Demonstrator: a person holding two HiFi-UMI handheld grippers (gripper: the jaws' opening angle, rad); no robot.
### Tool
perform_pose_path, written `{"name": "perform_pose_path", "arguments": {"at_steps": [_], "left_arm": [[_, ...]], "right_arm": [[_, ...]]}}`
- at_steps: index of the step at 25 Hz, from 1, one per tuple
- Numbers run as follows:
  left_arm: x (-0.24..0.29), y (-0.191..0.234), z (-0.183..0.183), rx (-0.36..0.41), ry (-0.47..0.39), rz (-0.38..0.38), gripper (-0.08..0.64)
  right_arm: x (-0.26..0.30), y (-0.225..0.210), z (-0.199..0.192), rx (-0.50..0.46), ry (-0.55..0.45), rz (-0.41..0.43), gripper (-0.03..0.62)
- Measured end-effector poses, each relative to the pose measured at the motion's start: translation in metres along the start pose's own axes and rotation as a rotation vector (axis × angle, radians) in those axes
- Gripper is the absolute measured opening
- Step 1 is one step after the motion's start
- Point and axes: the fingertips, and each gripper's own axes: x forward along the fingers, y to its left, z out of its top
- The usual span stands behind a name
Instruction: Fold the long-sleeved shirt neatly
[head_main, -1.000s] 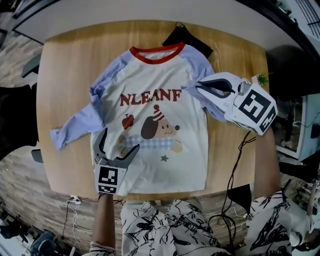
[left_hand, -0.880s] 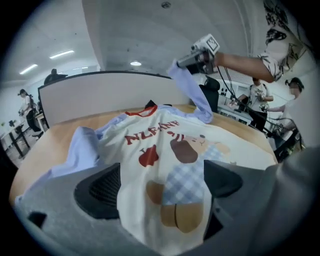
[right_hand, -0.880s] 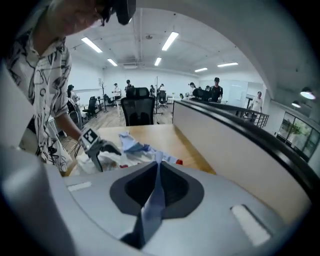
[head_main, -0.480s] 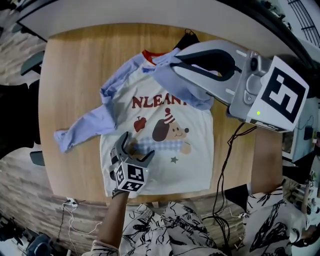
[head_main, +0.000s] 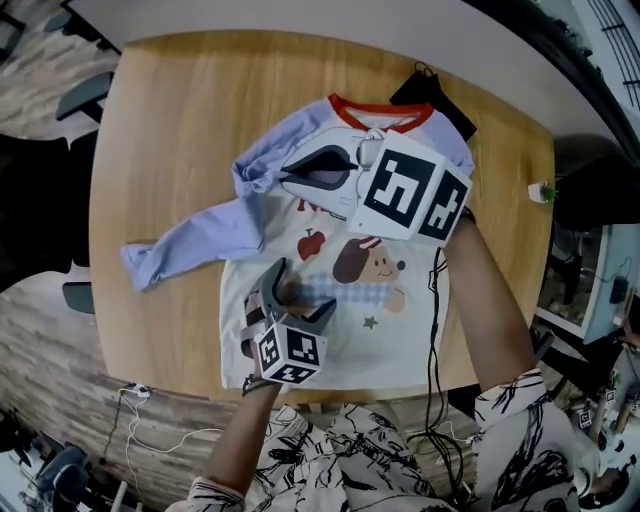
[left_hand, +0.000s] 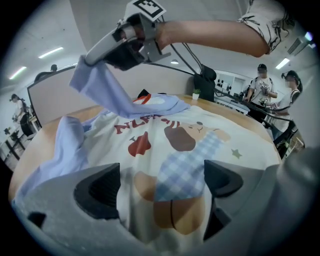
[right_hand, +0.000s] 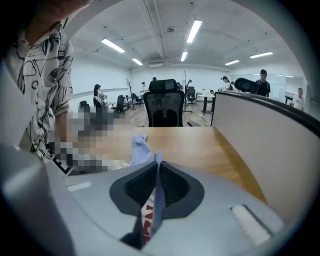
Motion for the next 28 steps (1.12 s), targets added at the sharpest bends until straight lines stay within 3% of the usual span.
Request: {"name": "perform_pose_path", "arguments": {"at_steps": [4,6,7,12,16,18,22,25,28], "left_arm": [[0.000,0.001,-0.001,0.001,-0.003,-0.001,0.517],[-0.001,0.001,-0.001,-0.003,-0.005,-0.007,0.517],[-0.002,0.000,-0.001,-0.008,-0.008,-0.013,0.520],[-0.016,0.007,0.011,-0.084,-0.068,-0.032,0.531],[-0.054,0.043,0.008,-0.196,-0.111,0.058,0.531],[-0.074,0.060,-0.004,-0.216,-0.095,0.092,0.531],[-0.097,0.051,-0.046,-0.149,-0.006,0.074,0.531],[-0.106,0.037,-0.079,-0.142,0.057,0.100,0.531],[-0.120,0.035,-0.109,-0.179,0.101,0.150,0.531]], "right_arm": [[0.041,-0.011,-0.034,0.063,0.053,-0.032,0.055],[0.048,-0.013,-0.046,0.085,0.070,-0.019,0.259],[0.047,-0.013,-0.050,0.085,0.075,-0.016,0.291],[0.023,-0.025,-0.075,0.036,0.169,-0.080,0.322],[0.043,-0.013,-0.087,0.079,0.147,-0.058,0.262],[0.058,-0.002,-0.082,0.079,0.130,-0.054,0.278],[0.084,0.033,-0.009,-0.028,0.052,-0.073,0.277],[0.137,0.080,0.037,-0.153,0.074,0.003,0.267],[0.203,0.118,0.054,-0.216,0.136,0.093,0.267]]}}
